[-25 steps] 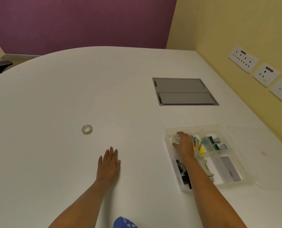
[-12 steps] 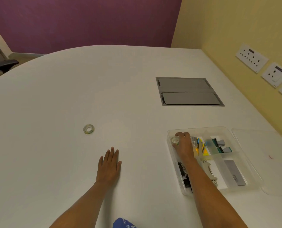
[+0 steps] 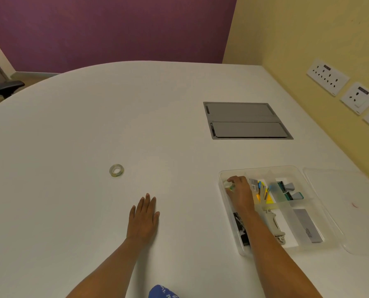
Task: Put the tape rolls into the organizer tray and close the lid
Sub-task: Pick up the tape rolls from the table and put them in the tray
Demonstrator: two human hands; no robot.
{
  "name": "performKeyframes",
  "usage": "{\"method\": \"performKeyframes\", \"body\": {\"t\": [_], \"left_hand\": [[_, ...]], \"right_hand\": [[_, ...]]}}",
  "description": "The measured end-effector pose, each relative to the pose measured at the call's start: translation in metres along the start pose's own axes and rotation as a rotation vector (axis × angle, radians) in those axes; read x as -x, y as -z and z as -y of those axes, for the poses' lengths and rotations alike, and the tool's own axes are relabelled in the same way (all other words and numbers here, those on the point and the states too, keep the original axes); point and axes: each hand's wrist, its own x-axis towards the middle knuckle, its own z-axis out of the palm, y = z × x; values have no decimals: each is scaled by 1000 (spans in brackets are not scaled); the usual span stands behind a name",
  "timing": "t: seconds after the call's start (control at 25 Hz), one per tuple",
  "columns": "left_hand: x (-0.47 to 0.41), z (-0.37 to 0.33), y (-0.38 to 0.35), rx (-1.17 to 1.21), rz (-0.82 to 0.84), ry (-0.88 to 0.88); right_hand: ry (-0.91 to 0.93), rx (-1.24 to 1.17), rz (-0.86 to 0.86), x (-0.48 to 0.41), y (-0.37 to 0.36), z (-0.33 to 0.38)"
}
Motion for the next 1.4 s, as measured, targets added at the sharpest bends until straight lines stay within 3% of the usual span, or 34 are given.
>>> {"method": "performKeyframes", "body": {"t": [0.28, 0.44, 0.56, 0.88, 1.08, 1.4], "left_hand": [[-1, 2, -1, 21, 1, -8], [-2, 4, -1, 32, -2, -21], [-1, 8, -2, 41, -6, -37], [3, 43, 8, 18, -20, -4], [2, 87, 20, 18, -50, 17], [-21, 163, 45, 33, -75, 17]], "right_hand": [[-1, -6, -8, 2, 2, -1], [-14, -87, -233, 7, 4, 17], [50, -117, -271, 16, -5, 42], [223, -103, -16, 42, -62, 118], [321, 29, 159, 47, -110, 168], [337, 186, 323, 32, -177, 247]]}}
